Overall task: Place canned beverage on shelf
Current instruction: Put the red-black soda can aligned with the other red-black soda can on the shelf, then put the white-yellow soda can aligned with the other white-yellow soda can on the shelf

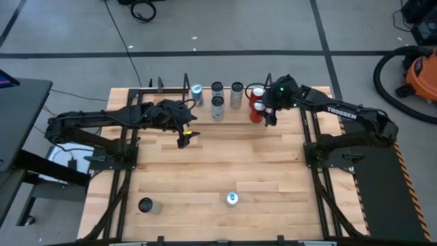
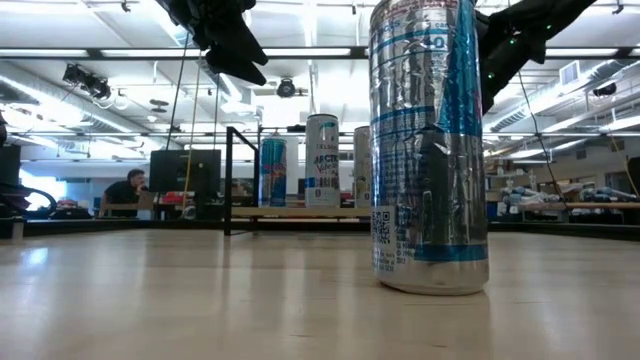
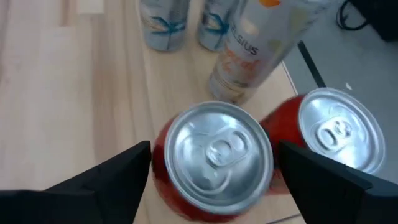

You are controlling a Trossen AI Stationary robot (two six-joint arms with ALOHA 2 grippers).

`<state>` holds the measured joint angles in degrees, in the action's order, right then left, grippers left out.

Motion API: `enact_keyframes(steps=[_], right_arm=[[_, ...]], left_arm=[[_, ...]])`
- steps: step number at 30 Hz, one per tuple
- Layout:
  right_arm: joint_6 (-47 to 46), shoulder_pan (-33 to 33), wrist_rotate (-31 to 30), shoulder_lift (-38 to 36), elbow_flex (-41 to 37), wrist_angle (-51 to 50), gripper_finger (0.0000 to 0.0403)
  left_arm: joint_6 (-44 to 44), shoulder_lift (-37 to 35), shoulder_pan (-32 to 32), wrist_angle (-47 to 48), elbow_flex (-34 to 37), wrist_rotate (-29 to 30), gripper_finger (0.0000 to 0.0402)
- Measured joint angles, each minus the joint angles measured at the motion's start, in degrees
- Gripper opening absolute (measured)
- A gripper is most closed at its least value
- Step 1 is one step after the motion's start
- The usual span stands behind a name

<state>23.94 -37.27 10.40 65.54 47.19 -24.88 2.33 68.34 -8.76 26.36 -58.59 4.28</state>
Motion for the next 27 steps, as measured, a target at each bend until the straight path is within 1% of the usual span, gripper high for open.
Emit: enact_keyframes(steps=[3,9,15,22,24,27], right_arm=[[0.05,-0.14,-0.04,1.63,0.05,-0.02,0.0358],[0.18,-0.08,-0.97,3.57,0.25,0.76,0.0352],[-0.66,0.08,-1.55,0.21,0.19,0.64,0.0350],[-3.35,0.34,-1.21,-5.54,0.45,0.92,0.0350],[-5.61,0.34,0.64,-7.26,0.45,1.12,0.0350],[-9.62,1.06,5.59,-9.62,0.45,1.09,0.0350]], left_arm=[[0.01,0.00,-0.01,-0.01,0.00,0.01,0.0318],[-0.03,0.00,-0.02,0.02,0.00,0.01,0.0318],[-0.05,0.00,0.00,0.06,0.00,0.02,0.0318],[-0.05,0.00,0.01,0.04,0.00,-0.01,0.0318],[-0.05,0.00,0.00,0.05,0.00,-0.01,0.0318],[-0.07,0.00,-0.01,0.06,0.00,-0.01,0.0318]])
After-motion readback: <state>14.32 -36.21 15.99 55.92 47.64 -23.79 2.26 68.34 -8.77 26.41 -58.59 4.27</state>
